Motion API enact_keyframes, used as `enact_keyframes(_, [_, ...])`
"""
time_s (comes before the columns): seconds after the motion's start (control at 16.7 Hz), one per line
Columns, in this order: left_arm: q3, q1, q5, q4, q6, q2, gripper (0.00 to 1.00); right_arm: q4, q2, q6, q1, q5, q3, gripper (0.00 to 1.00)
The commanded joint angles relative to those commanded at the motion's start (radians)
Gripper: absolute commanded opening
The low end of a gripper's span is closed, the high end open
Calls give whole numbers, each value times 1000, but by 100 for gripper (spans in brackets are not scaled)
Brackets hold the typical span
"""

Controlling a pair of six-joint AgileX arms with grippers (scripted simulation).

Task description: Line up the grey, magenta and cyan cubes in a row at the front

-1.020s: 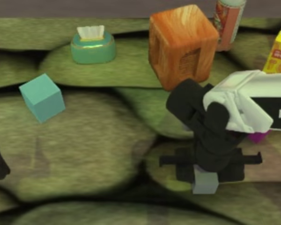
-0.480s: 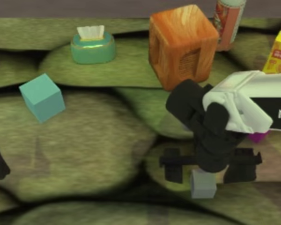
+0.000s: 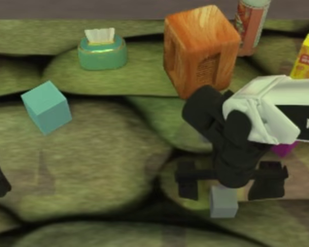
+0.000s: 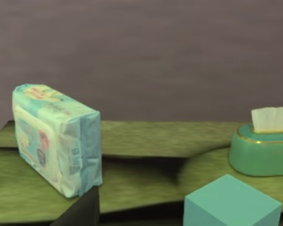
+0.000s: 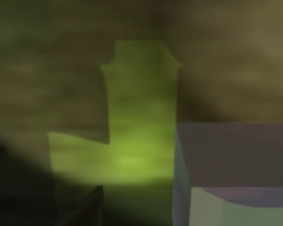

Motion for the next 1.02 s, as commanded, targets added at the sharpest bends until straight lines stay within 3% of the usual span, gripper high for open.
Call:
enact_keyframes(0.42, [0,0,0,0,0,0,100,-235,-84,1,10,0,142,100])
enact_keyframes(0.78, [0,0,0,0,0,0,100,-249,-90,-1,5,0,153,100])
enact_keyframes(1.02, [0,0,0,0,0,0,100,-262,-54,-109,-39,-2,195,100])
